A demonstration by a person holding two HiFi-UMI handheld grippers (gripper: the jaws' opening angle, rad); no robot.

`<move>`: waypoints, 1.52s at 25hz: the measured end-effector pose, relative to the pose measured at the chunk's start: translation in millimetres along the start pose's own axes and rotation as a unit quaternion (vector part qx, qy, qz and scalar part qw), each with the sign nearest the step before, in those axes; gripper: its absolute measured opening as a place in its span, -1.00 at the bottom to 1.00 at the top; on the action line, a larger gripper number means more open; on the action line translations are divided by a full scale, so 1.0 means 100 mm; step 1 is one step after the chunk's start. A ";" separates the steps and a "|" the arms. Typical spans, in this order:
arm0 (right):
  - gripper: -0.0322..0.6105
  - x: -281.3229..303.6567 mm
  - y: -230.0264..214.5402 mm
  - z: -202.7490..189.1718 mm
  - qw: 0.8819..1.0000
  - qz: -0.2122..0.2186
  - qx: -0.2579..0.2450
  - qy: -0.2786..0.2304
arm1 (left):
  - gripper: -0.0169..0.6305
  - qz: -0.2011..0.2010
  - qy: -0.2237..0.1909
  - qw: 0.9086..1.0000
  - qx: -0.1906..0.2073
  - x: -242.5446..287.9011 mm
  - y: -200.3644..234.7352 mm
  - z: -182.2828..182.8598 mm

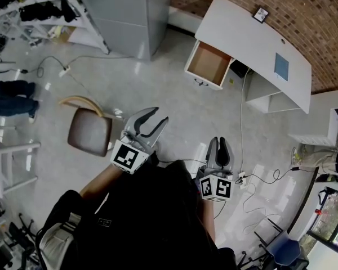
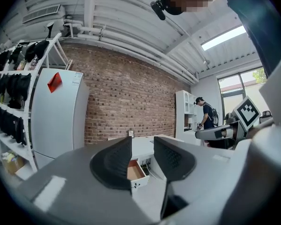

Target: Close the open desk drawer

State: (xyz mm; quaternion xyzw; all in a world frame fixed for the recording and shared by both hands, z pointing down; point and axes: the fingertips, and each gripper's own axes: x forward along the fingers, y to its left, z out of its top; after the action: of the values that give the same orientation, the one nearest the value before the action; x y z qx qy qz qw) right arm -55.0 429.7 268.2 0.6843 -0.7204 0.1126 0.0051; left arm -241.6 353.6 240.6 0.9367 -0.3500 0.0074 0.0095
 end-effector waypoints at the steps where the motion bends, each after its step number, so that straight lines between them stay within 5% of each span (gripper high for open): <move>1: -0.62 0.03 0.01 0.00 1.000 -0.003 -0.002 0.000 | -0.44 -0.004 0.002 1.000 0.001 0.01 0.03 -0.02; 12: -0.62 0.46 -0.31 -0.03 1.000 0.003 -0.018 0.014 | -0.43 -0.023 0.018 0.999 0.025 0.50 0.10 -0.17; 26: -0.62 1.87 -1.22 0.07 0.991 0.091 -0.069 0.070 | -0.38 -0.015 0.087 0.994 0.062 2.05 0.28 -0.44; 32: -0.62 2.38 -1.57 -0.01 0.974 0.150 -0.114 0.123 | -0.36 -0.024 0.131 0.986 0.100 2.66 0.35 -0.57; 38: -0.60 2.81 -1.74 -0.20 0.948 0.195 -0.184 0.170 | -0.36 -0.050 0.195 0.968 0.152 3.05 0.54 -0.99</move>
State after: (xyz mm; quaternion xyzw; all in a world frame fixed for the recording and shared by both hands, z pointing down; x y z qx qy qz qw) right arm 95.9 149.2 359.9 0.4884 -0.8366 0.0914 0.2309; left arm -47.9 115.4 346.7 0.9240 -0.2887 0.2424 -0.0645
